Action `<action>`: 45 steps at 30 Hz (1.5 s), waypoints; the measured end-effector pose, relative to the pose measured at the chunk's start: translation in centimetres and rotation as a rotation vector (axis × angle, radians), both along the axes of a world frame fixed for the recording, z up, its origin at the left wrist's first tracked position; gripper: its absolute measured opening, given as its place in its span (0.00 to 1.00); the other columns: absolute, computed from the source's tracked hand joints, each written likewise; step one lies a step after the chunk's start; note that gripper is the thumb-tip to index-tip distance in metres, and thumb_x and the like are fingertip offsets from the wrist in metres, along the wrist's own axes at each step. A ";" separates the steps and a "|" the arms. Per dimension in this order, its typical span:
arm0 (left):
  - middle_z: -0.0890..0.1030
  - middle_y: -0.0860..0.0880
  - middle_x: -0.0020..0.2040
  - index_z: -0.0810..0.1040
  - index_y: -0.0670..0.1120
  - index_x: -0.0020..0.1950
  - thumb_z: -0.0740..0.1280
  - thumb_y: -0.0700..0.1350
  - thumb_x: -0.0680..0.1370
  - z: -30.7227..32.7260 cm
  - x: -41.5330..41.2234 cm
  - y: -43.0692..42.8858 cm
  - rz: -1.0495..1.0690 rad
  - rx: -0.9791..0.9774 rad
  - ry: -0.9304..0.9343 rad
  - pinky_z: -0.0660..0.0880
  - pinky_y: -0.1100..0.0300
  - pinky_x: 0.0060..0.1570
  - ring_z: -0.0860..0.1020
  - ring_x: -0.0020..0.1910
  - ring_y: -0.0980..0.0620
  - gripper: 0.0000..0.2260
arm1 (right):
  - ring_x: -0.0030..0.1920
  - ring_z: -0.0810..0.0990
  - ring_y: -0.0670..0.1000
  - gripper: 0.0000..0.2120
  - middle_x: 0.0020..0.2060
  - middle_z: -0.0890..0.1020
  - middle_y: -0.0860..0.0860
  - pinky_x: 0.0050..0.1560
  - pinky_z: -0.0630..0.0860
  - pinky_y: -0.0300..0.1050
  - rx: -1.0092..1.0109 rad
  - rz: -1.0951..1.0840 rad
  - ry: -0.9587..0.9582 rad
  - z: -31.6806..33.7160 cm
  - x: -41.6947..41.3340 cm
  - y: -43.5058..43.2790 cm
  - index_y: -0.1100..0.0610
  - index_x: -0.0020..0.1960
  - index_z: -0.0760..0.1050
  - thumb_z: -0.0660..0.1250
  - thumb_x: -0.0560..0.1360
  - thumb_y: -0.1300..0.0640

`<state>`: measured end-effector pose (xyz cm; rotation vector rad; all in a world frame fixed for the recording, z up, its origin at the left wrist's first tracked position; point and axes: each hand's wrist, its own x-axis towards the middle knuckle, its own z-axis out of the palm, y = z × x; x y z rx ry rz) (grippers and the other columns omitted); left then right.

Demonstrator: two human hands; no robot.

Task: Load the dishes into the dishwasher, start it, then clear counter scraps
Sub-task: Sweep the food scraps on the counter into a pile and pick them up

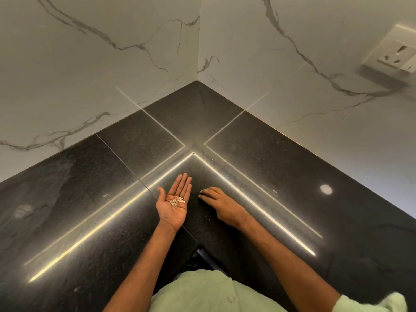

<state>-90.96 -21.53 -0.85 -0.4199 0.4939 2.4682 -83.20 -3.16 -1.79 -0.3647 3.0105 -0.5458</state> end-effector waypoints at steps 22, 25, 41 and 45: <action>0.74 0.36 0.70 0.75 0.34 0.66 0.51 0.62 0.82 -0.7 0.7 1.9 -0.098 -0.007 -0.017 0.70 0.48 0.68 0.73 0.70 0.40 0.34 | 0.53 0.79 0.47 0.10 0.51 0.77 0.45 0.55 0.78 0.47 -0.450 -0.384 -0.049 -0.2 2.2 2.2 0.54 0.48 0.85 0.79 0.68 0.55; 0.74 0.36 0.70 0.75 0.33 0.66 0.52 0.62 0.82 -0.8 0.8 2.1 -0.101 -0.010 -0.013 0.70 0.48 0.68 0.73 0.70 0.40 0.34 | 0.48 0.81 0.48 0.08 0.46 0.78 0.42 0.50 0.80 0.50 -0.504 -0.473 -0.005 -0.5 1.8 1.5 0.48 0.40 0.81 0.79 0.68 0.57; 0.73 0.38 0.71 0.75 0.35 0.67 0.49 0.62 0.82 -0.3 1.3 2.3 -0.099 -0.013 -0.021 0.69 0.58 0.70 0.74 0.69 0.41 0.34 | 0.46 0.79 0.46 0.03 0.42 0.82 0.51 0.49 0.76 0.43 -0.558 -0.326 0.179 4.7 -1.5 -5.6 0.59 0.44 0.83 0.74 0.71 0.61; 0.73 0.38 0.71 0.76 0.35 0.67 0.48 0.61 0.82 -1.1 1.4 2.3 -0.111 0.057 0.004 0.54 0.52 0.78 0.72 0.71 0.41 0.34 | 0.52 0.79 0.57 0.11 0.48 0.83 0.57 0.54 0.77 0.54 -0.313 -0.155 0.240 4.9 -1.6 -6.3 0.61 0.52 0.84 0.64 0.77 0.60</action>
